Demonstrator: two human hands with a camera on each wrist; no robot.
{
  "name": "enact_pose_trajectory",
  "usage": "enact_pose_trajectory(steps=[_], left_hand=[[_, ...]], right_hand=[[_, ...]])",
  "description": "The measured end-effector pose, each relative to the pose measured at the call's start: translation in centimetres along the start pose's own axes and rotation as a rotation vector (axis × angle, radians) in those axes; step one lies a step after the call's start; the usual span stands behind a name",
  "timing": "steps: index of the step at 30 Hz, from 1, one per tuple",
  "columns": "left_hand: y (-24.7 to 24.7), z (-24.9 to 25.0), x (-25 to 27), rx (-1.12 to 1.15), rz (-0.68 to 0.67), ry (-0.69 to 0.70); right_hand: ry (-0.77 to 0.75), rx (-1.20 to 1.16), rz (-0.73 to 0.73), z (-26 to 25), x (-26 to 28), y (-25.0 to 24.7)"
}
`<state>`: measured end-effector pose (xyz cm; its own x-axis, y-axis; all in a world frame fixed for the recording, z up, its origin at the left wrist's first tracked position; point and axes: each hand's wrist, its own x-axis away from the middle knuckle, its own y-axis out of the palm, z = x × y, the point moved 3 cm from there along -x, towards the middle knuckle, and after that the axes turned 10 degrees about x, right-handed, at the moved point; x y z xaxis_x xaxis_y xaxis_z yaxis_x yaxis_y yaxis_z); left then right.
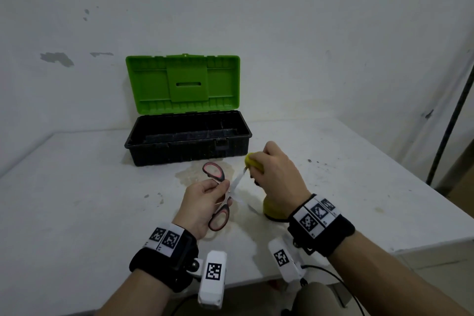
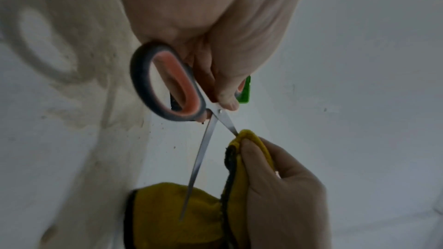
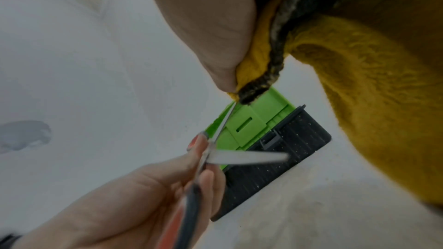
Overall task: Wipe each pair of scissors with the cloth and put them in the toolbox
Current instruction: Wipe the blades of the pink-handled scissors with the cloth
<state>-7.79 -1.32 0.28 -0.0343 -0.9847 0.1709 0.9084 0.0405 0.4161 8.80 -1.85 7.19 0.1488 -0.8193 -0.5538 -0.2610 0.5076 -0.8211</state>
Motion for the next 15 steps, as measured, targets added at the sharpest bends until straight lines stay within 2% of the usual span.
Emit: enact_pose_trajectory(steps=[5,10,15], left_hand=[[-0.1,0.0,0.1,-0.006,-0.011,0.014],[-0.3,0.0,0.4,0.019,-0.005,-0.009],[0.7,0.4,0.7,-0.019,-0.053,0.029]], right_hand=[[-0.18,-0.005,-0.02,-2.1,2.0,-0.5],[-0.067,-0.047,0.084,-1.1,1.6,-1.4],[-0.251,-0.032,-0.107,-2.7,2.5,0.1]])
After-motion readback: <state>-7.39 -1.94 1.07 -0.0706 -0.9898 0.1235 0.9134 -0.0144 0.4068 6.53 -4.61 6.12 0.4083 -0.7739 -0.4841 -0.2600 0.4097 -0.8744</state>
